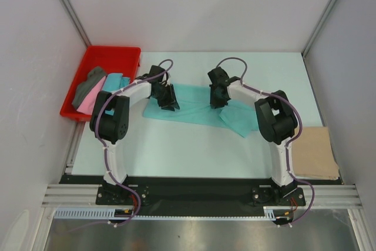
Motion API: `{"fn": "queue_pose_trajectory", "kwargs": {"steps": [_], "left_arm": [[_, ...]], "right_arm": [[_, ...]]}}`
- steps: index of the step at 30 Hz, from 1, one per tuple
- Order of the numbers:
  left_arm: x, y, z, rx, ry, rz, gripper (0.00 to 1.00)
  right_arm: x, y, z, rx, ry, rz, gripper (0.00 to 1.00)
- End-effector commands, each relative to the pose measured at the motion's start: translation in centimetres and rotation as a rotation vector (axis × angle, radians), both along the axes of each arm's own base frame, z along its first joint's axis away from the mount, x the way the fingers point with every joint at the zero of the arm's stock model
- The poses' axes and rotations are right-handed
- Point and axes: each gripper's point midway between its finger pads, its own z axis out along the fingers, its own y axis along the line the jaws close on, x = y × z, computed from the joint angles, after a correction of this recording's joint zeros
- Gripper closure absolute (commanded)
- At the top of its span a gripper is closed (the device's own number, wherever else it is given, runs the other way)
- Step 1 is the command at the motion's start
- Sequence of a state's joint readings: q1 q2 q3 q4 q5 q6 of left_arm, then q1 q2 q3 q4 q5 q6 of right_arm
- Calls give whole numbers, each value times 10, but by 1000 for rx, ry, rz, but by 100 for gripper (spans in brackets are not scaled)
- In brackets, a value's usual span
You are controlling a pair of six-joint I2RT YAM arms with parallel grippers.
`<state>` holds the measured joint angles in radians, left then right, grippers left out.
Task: Fold and stack the t-shirts
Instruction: Fold the tshirt
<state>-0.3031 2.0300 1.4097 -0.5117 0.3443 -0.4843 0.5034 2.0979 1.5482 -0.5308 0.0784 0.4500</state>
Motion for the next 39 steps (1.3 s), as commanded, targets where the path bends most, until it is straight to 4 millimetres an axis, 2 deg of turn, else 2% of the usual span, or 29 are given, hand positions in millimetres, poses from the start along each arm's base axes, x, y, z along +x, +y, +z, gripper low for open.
{"fn": "queue_pose_trajectory", "kwargs": {"steps": [1,7,11,13,14,15,16,17,18,19,21,22,23,24,25,26,27,28,30,32,36,39], "left_arm": [[18,-2,11,24,-63,-23,63],[27,-1,14,42,-76,-30,61],[26,-5,25,37,-106,-54,58],[21,-14,29,19,-118,-87,55],[19,-19,32,9,-126,-101,54],[15,-29,35,-8,-135,-130,53],[13,-38,39,-31,-153,-157,52],[11,-46,43,-50,-168,-179,52],[7,-56,46,-76,-177,-206,50],[2,-78,54,-145,-198,-261,49],[-9,-104,56,-214,-196,-322,45],[-9,-118,61,-255,-215,-336,44],[-14,-130,66,-301,-213,-364,42],[-21,-145,64,-321,-209,-392,41],[-21,-155,66,-342,-221,-397,40],[-21,-164,70,-355,-234,-410,39],[-26,-173,68,-356,-237,-423,39],[-27,-178,65,-356,-230,-417,39],[-28,-185,62,-351,-227,-414,40],[-29,-188,59,-344,-209,-405,40],[-30,-189,53,-321,-188,-390,41],[-31,-188,50,-319,-174,-386,42]], "right_arm": [[16,-4,9,-46,-46,8,79],[15,-5,12,-53,-40,33,69],[9,-6,35,-37,-39,41,62],[5,-11,59,-20,-50,26,60],[-2,-17,62,-25,-32,21,59],[-3,-28,81,-11,-55,-3,59],[-5,-38,87,-12,-58,-25,56],[-18,-50,79,-14,-22,-45,55],[-17,-71,85,5,-25,-93,53],[-25,-80,99,50,-42,-104,49],[-42,-103,90,88,-18,-141,46],[-43,-123,106,127,-60,-183,45],[-44,-133,108,135,-80,-203,41],[-55,-143,98,125,-60,-215,40],[-55,-159,100,133,-72,-250,39],[-57,-165,104,142,-92,-262,39],[-61,-172,99,145,-82,-282,39],[-61,-184,98,159,-81,-317,41],[-60,-191,97,190,-89,-346,42],[-57,-204,92,241,-83,-399,43],[-58,-216,77,266,-46,-445,44],[-59,-217,73,282,-39,-453,44]]}}
